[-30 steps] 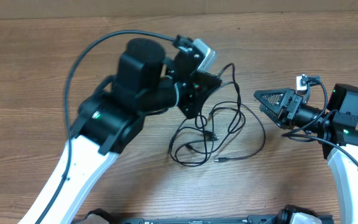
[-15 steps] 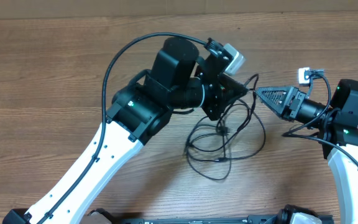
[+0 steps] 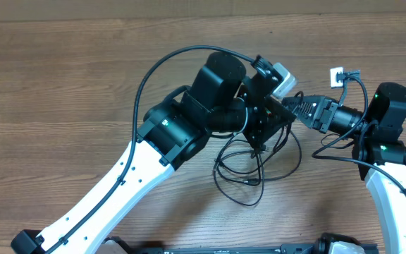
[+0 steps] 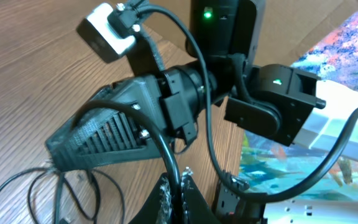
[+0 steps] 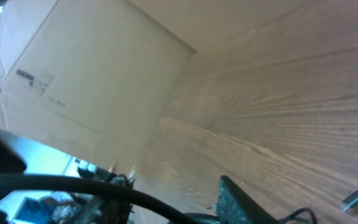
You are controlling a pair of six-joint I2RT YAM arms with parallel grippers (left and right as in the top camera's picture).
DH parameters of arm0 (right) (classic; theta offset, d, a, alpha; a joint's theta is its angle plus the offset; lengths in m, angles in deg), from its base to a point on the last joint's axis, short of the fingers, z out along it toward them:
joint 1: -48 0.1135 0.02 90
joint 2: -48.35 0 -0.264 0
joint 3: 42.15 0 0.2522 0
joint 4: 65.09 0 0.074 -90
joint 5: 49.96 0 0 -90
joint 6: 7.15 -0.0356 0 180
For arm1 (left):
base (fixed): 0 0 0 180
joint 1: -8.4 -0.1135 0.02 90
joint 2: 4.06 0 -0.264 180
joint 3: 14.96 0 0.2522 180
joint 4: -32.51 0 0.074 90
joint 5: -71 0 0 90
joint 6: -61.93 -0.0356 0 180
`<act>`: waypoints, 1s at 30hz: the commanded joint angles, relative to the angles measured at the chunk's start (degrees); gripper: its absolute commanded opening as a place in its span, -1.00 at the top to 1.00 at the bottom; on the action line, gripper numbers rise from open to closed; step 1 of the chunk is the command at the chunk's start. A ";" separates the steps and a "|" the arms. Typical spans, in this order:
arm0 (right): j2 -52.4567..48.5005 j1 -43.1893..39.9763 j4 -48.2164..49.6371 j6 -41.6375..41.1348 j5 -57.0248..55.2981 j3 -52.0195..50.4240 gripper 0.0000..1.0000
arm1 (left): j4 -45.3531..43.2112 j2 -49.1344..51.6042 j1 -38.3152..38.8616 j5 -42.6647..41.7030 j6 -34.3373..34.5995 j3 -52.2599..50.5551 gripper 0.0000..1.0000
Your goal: Untangle cables
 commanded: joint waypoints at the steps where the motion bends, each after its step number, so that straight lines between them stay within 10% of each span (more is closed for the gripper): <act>1: 0.15 0.13 0.17 0.26 -1.68 0.50 0.28 | -0.48 0.09 0.74 -1.11 1.75 1.11 0.91; 16: 0.13 0.13 -14.45 0.28 -25.79 0.50 0.29 | -21.44 -1.53 0.66 -23.65 11.32 1.46 0.92; 30: -0.85 0.11 -22.69 0.31 -39.78 0.50 0.28 | -30.34 -11.32 -4.85 -24.48 13.44 1.46 0.92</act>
